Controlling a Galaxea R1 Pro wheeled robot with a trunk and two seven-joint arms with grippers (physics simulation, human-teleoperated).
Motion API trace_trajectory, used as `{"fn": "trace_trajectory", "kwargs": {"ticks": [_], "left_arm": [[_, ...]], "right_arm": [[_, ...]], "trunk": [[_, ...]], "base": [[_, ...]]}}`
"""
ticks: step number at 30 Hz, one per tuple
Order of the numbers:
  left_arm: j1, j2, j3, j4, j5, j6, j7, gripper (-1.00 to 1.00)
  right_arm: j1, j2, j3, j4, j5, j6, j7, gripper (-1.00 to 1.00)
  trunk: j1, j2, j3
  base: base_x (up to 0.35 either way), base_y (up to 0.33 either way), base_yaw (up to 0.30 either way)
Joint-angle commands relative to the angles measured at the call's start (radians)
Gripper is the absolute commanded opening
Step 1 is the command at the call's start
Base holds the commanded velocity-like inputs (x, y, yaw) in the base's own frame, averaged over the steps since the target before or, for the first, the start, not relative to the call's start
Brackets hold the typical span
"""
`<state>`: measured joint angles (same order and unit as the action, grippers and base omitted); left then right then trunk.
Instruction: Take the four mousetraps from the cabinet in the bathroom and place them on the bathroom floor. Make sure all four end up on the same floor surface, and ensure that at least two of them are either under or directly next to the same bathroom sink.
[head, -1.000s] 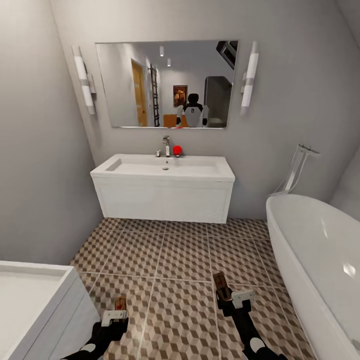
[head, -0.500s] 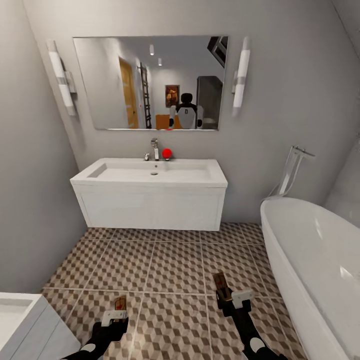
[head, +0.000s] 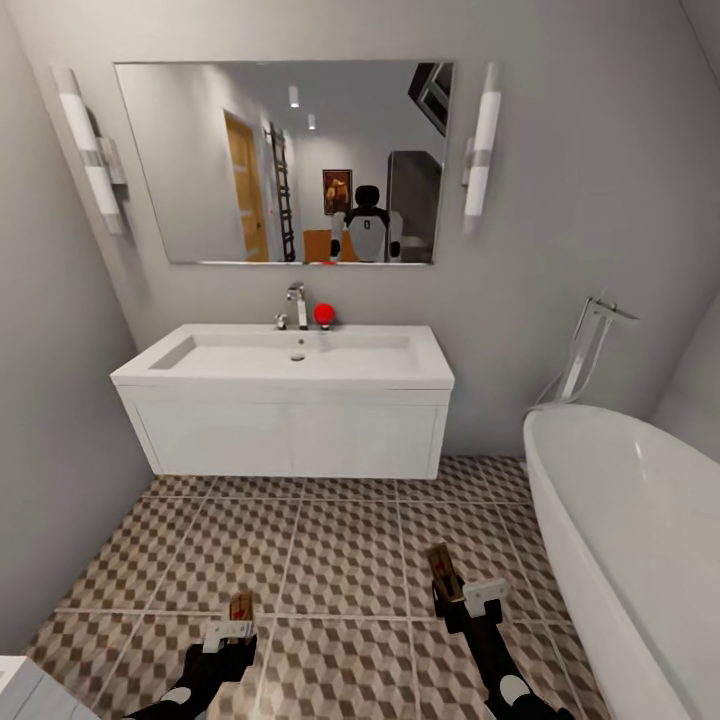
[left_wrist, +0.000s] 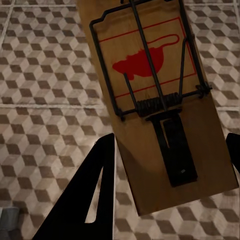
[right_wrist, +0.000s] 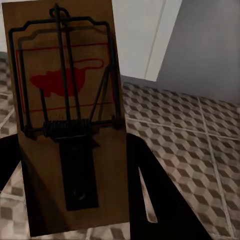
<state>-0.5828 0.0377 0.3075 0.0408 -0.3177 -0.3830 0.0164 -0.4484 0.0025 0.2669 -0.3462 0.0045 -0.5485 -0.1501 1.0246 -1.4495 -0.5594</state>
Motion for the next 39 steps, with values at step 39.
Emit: {"fn": "trace_trajectory", "kwargs": {"ticks": [39], "left_arm": [[-0.002,0.002,0.008,0.004,-0.010,-0.007,0.002,-1.00]], "right_arm": [[-0.001,-0.001,0.008,0.001,-0.003,-0.002,-0.008,-1.00]], "trunk": [[0.000,0.000,-0.001]], "base": [[0.215,0.000,0.000]]}}
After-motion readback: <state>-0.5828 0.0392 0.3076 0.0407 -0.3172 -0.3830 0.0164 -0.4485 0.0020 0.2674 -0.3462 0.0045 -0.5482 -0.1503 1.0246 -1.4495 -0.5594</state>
